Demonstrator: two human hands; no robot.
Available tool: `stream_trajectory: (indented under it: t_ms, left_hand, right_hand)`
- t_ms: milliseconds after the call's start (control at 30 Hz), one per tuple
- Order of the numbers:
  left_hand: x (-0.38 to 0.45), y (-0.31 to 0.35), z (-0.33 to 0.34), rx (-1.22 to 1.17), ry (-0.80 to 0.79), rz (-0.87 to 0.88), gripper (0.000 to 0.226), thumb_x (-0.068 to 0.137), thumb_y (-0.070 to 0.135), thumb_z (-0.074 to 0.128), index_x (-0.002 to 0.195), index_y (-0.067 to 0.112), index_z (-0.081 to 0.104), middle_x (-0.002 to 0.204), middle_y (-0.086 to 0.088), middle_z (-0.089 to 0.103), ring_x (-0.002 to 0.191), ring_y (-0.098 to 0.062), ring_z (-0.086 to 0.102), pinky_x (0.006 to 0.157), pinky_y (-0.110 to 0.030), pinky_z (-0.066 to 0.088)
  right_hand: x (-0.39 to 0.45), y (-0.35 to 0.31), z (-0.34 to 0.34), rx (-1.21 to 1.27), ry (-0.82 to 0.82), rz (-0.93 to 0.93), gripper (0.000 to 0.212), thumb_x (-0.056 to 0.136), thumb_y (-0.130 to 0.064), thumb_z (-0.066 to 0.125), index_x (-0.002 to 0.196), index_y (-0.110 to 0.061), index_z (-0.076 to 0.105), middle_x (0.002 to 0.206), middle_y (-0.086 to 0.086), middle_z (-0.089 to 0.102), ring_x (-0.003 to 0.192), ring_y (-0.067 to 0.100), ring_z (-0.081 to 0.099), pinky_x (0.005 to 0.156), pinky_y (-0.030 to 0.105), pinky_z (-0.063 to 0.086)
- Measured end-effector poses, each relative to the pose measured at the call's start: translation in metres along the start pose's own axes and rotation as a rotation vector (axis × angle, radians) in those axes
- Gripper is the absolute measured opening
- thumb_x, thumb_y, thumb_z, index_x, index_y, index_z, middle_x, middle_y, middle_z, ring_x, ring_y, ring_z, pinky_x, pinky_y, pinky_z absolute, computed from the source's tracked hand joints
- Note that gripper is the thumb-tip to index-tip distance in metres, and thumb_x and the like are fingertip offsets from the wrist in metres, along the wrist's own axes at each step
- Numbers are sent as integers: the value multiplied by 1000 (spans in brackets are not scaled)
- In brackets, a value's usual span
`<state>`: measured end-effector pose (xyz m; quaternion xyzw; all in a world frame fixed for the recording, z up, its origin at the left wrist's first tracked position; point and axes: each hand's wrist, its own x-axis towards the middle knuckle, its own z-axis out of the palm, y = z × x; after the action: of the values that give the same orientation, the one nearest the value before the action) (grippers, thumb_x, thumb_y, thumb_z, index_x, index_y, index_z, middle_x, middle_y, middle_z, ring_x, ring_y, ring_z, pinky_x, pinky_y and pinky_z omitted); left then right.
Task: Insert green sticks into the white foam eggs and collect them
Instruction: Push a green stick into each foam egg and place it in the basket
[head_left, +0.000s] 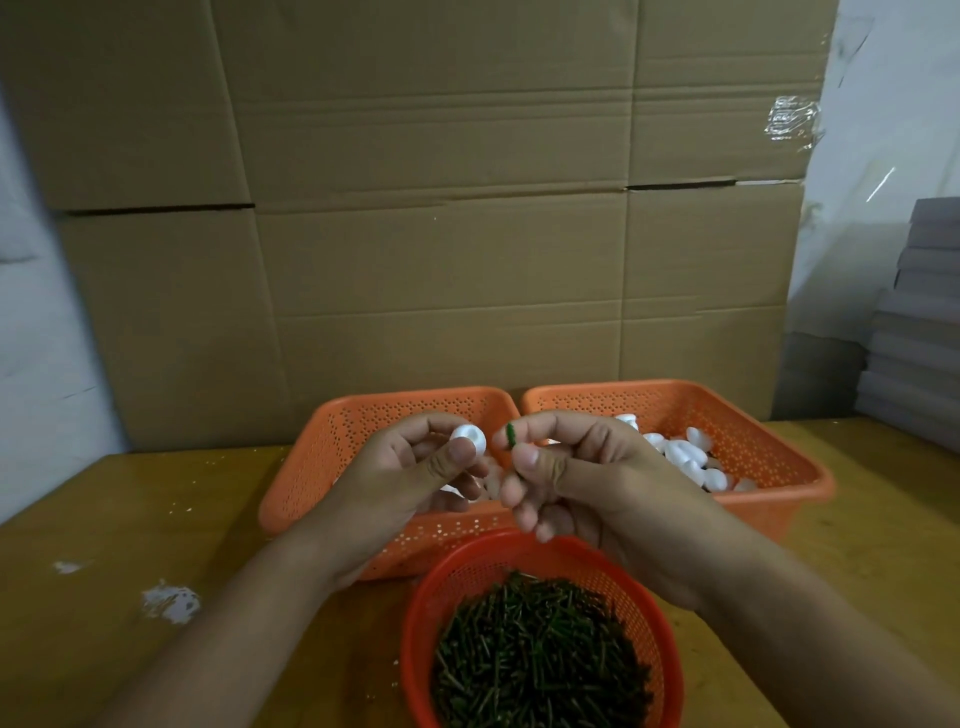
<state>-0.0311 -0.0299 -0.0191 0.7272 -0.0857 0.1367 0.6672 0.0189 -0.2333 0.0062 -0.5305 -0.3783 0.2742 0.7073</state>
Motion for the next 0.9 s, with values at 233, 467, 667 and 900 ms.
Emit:
stream_trajectory:
  t_ms: [233, 467, 667, 900]
  left_hand:
    - [1, -3, -1, -32, 0, 12, 55, 62, 60, 88, 100, 22, 76, 85, -2, 69, 73, -15, 64, 74, -32, 57]
    - [2, -4, -2, -8, 35, 31, 37, 63, 32, 94, 94, 23, 75, 94, -3, 72, 77, -18, 66, 67, -27, 58]
    - [1, -1, -1, -4, 32, 53, 32, 61, 22, 91, 88, 24, 74, 91, -1, 71, 76, -15, 67, 67, -24, 57]
    - [1, 1, 2, 55, 22, 77, 34, 59, 27, 91, 88, 25, 73, 92, -3, 73, 85, -19, 69, 75, -27, 58]
  right_hand:
    - [3, 2, -5, -633, 356, -264, 30, 94, 3, 60, 97, -23, 74, 69, -11, 71, 70, -2, 68, 69, 17, 54]
    - [3, 6, -6, -809, 403, -276, 17, 85, -8, 76, 86, -25, 74, 73, -6, 72, 69, 8, 68, 70, 32, 57]
    - [3, 10, -4, -951, 377, -278, 18, 88, -13, 73, 77, -28, 73, 67, -15, 68, 62, 7, 64, 57, 21, 48]
    - [4, 15, -4, -951, 380, -289, 15, 88, -17, 73, 78, -28, 74, 69, -16, 68, 61, 10, 63, 56, 24, 48]
